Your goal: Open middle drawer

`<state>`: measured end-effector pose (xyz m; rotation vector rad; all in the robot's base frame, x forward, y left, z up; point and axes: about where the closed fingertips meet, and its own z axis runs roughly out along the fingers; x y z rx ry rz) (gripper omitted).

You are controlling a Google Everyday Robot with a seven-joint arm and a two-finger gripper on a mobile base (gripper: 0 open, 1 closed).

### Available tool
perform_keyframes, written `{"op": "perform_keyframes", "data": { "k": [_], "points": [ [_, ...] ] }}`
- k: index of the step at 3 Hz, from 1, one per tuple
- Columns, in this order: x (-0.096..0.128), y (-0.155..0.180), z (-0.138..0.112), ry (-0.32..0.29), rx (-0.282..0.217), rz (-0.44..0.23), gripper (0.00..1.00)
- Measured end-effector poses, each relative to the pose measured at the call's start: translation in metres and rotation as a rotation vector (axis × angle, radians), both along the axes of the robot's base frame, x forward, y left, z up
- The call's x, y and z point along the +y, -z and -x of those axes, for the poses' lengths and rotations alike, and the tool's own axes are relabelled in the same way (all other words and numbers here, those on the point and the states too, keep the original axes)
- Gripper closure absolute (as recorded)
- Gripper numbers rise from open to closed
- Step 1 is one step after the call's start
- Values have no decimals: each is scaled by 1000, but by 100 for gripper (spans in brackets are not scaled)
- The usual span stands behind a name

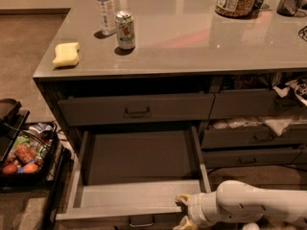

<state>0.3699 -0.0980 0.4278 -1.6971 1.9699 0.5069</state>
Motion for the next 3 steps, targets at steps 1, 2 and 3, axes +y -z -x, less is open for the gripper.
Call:
{"op": "perform_keyframes", "data": {
  "k": [1, 2, 3],
  "points": [
    [2, -1, 0, 2, 4, -6, 38],
    [0, -8, -23, -27, -65, 24, 19],
    [1, -8, -23, -28, -66, 24, 0]
  ]
}}
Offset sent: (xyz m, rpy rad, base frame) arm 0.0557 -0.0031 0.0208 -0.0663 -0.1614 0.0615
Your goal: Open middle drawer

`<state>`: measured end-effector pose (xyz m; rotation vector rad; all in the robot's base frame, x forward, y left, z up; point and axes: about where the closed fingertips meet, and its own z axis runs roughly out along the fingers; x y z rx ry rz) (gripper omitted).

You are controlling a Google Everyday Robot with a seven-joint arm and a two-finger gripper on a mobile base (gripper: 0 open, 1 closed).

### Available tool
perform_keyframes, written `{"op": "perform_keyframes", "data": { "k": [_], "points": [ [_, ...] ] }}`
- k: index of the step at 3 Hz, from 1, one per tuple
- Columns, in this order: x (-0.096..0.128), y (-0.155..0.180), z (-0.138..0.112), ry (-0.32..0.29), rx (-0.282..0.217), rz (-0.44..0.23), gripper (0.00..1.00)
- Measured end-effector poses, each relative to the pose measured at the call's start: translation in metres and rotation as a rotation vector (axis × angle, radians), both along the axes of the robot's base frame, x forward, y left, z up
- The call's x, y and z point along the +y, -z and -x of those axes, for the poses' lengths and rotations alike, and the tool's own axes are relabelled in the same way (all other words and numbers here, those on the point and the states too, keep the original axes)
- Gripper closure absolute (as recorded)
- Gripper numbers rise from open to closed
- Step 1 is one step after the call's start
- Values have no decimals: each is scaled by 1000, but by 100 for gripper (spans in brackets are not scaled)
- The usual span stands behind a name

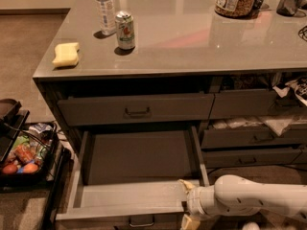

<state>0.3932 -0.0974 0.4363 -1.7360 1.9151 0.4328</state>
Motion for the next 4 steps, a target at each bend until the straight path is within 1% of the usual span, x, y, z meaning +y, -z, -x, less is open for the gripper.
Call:
{"op": "perform_keyframes", "data": {
  "k": [1, 2, 3, 4],
  "points": [
    [0, 0, 0, 0, 0, 0, 0],
    [7, -20, -18, -37, -70, 17, 0],
    [17, -66, -45, -83, -203, 48, 0],
    [17, -117, -71, -96, -335, 82, 0]
  ]
}}
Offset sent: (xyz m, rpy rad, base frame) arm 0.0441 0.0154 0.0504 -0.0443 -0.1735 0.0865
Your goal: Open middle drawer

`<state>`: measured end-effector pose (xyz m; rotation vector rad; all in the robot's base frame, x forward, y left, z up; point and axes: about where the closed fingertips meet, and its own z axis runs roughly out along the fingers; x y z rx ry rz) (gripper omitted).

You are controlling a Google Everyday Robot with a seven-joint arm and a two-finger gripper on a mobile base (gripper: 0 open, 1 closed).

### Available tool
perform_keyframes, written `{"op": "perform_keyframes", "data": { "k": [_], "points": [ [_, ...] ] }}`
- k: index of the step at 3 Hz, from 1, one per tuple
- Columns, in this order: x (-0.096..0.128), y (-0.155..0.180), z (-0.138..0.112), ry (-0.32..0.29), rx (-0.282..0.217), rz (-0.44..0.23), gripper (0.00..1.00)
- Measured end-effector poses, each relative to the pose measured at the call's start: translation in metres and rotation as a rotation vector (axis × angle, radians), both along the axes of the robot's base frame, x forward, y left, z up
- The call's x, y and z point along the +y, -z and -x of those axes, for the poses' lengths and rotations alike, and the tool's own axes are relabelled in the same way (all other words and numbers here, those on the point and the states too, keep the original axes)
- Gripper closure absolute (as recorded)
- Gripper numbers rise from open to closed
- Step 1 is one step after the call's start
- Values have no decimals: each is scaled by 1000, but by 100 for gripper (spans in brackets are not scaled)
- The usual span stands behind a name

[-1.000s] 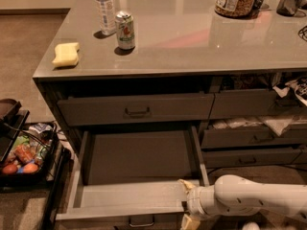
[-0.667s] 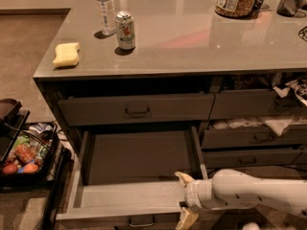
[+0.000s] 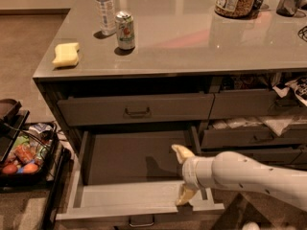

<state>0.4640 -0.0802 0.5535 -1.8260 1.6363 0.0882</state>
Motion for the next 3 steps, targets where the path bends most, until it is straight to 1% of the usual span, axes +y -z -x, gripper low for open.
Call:
{"op": "perform_keyframes", "data": {
  "k": [1, 2, 3],
  "points": [
    [-12, -56, -29, 4, -111, 24, 0],
    [-38, -105, -50, 23, -177, 34, 0],
    [-72, -137, -54, 82, -222, 31, 0]
  ]
}}
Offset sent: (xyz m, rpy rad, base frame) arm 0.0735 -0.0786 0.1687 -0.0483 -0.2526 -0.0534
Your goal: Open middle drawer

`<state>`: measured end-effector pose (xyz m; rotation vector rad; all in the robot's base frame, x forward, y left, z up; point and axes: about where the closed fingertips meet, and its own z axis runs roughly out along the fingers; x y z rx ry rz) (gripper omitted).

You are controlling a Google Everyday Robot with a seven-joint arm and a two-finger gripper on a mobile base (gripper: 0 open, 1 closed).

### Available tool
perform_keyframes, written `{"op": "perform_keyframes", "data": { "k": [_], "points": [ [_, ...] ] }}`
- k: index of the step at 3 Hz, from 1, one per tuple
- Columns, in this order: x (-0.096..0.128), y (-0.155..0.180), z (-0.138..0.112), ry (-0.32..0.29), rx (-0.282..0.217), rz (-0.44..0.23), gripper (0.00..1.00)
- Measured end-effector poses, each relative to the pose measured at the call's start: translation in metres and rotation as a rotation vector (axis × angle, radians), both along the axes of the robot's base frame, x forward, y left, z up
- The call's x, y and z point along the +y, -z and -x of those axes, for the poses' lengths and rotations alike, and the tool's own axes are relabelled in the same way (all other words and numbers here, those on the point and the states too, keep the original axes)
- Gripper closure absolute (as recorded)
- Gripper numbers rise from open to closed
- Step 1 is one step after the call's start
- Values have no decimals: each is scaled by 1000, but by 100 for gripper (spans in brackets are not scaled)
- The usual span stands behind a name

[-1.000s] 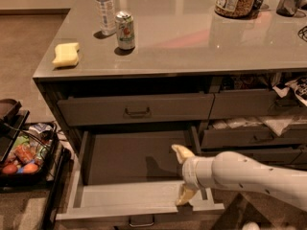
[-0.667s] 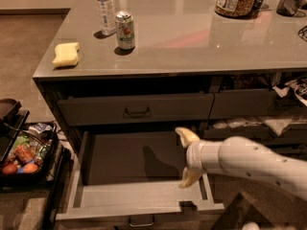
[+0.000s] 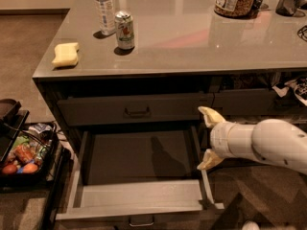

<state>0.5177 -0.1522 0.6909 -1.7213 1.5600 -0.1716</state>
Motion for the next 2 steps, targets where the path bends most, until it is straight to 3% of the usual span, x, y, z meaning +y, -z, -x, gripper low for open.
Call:
{"op": "perform_keyframes", "data": {
  "k": [1, 2],
  "points": [
    [-42, -10, 9, 101, -26, -30, 0],
    [-42, -10, 9, 101, -26, -30, 0]
  ]
}}
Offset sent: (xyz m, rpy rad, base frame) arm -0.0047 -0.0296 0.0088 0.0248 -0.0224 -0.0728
